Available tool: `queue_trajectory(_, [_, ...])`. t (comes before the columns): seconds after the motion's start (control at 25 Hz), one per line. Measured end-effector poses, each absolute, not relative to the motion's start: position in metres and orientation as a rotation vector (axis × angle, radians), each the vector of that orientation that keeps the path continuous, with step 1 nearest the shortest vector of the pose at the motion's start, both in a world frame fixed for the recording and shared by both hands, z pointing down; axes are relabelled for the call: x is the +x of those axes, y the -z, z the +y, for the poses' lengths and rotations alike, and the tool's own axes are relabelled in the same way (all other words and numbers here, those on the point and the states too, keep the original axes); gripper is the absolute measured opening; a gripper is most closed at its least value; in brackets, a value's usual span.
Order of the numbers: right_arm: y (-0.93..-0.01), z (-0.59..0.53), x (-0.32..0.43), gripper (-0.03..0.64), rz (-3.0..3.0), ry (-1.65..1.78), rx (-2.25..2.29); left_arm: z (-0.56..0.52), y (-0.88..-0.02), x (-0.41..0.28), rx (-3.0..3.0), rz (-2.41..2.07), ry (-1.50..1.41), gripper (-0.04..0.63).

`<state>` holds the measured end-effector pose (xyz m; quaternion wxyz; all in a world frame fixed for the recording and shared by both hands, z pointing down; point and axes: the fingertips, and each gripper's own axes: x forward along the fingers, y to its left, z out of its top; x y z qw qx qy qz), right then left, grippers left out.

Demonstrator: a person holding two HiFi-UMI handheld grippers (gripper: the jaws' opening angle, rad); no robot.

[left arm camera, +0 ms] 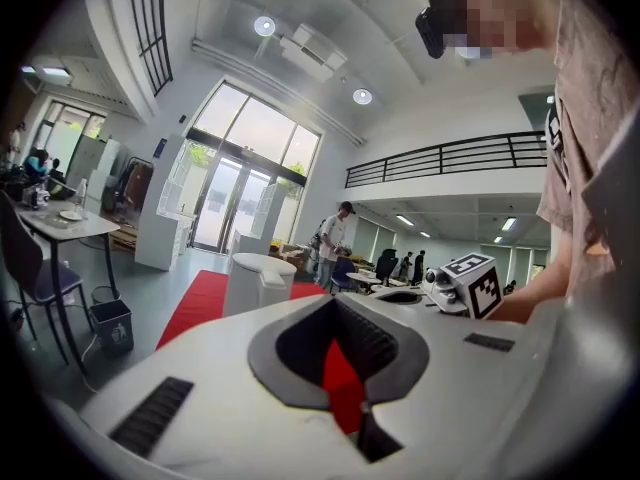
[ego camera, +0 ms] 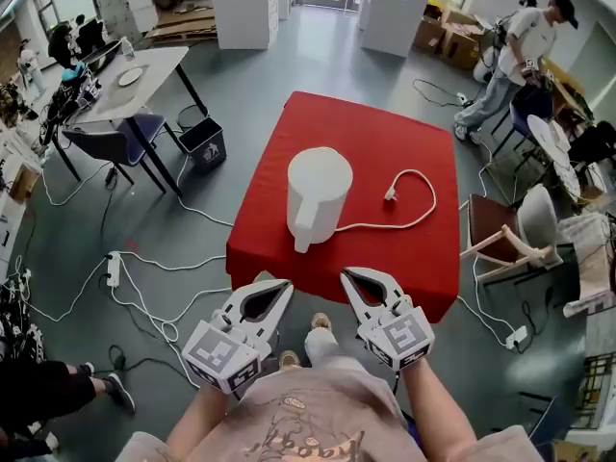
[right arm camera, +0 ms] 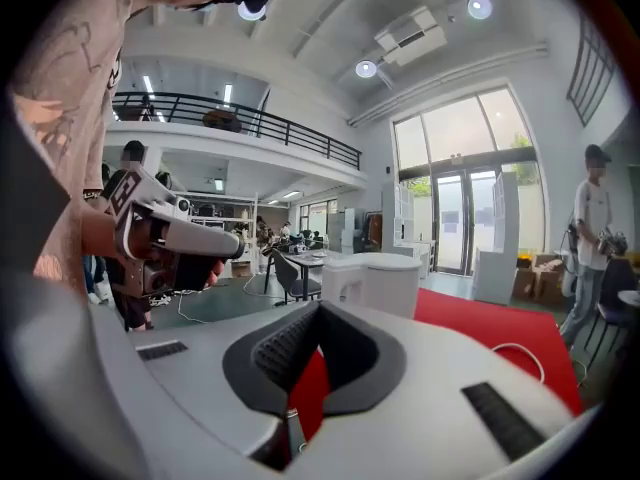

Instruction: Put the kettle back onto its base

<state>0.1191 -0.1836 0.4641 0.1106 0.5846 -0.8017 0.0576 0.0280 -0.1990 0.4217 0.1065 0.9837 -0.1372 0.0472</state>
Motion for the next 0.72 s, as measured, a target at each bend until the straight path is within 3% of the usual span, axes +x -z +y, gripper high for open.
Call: queue_trajectory(0.72, [-0.435,-0.105,0.119,0.005,-2.409,-0.223,1.791,-0.133,-0.417,0.034,2.952,-0.314,-0.161,-0.009])
